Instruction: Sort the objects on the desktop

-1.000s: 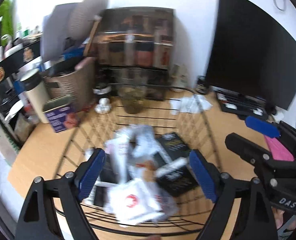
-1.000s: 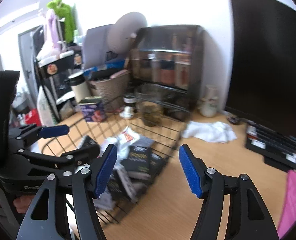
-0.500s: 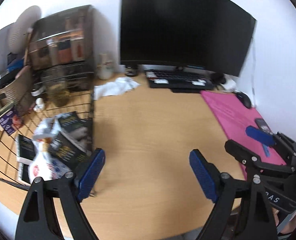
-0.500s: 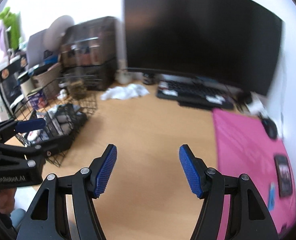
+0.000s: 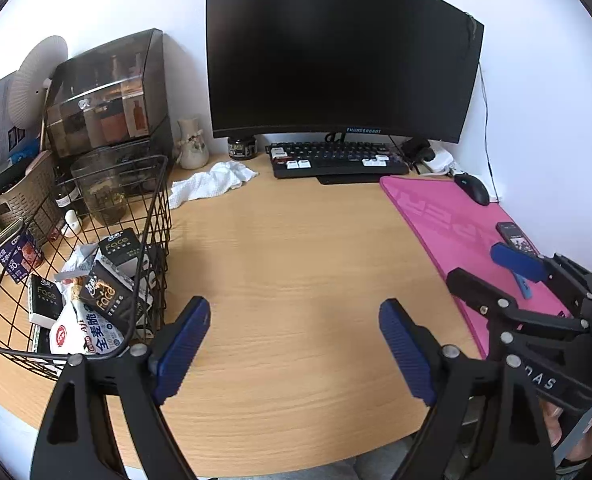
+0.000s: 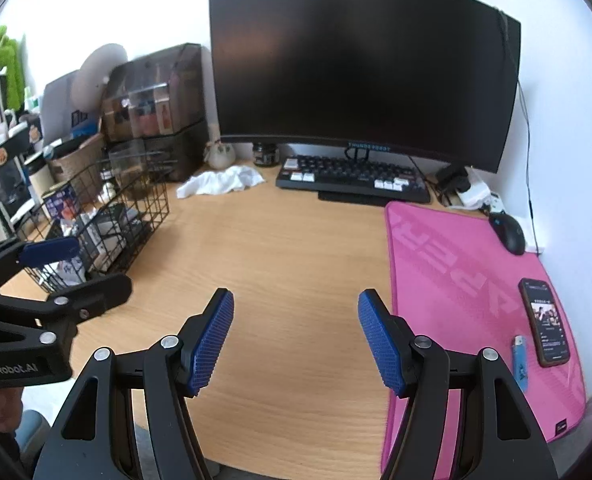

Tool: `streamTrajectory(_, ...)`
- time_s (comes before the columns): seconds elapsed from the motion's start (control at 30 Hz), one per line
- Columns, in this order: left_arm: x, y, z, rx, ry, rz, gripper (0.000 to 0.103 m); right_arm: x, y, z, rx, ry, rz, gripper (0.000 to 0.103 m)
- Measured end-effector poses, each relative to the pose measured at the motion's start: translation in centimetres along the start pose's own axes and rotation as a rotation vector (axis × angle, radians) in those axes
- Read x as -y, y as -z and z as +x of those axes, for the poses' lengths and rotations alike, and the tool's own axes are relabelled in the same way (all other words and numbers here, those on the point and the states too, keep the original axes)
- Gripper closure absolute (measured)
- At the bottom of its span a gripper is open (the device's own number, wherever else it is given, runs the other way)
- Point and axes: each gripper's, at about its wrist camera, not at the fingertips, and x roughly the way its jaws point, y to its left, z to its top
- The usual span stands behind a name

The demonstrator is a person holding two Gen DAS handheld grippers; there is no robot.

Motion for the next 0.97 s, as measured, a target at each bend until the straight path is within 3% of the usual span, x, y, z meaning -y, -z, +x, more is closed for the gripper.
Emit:
streamTrajectory(0.87,1.0,0.7,1.8,-0.057,-0.002,0.038,0.016,-0.5,0.4,1.2,-0.031,-0.015,-0.021,0.039)
streamTrajectory(0.97,1.3,0.8,1.8,-0.057,-0.032,0.048,0.016,-0.5,0.4,1.3,-0.031,-0.017,-0.021,0.039)
